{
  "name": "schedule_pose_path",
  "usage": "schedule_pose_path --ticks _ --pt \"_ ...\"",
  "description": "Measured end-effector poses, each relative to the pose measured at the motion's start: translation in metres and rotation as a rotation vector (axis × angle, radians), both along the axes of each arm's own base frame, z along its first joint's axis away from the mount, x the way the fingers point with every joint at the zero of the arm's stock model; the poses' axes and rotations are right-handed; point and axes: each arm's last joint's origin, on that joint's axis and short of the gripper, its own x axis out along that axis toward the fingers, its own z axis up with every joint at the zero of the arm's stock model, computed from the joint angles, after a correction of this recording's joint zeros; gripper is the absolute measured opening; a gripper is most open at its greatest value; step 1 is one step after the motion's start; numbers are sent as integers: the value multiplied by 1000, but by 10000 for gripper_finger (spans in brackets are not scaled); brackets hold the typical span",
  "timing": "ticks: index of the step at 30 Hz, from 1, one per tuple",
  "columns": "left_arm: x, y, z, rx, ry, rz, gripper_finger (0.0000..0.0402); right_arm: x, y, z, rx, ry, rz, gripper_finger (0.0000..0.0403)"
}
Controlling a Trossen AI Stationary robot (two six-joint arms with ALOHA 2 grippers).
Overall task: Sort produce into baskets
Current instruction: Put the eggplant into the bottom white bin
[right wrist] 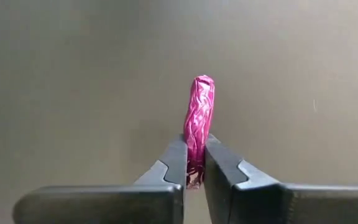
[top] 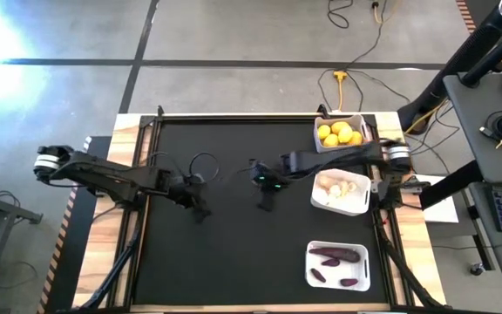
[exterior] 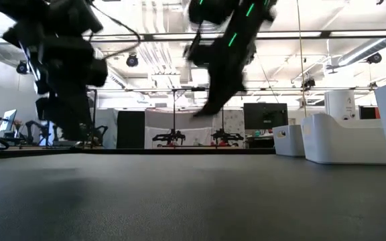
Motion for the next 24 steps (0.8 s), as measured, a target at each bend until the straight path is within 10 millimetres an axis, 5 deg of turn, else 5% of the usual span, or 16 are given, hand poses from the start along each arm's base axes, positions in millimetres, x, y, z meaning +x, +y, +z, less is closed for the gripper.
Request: schedule_pose_path --ticks 4,8,11,16,20,24 --pt "-13 0 17 63 -72 -98 283 -51 31 51 179 151 29 27" --pt "-25 -1 30 155 -146 -234 283 -111 72 93 401 330 -207 27" --pt "-29 -1 37 203 -197 -295 283 -144 109 107 469 430 -320 27" --pt "-23 0 46 241 -289 -264 283 -176 165 94 386 500 -308 28" --pt "-10 2 62 298 -413 -157 283 -185 193 57 255 494 -275 29" --pt "-8 2 76 337 -466 -157 283 -179 214 21 326 501 -177 29"
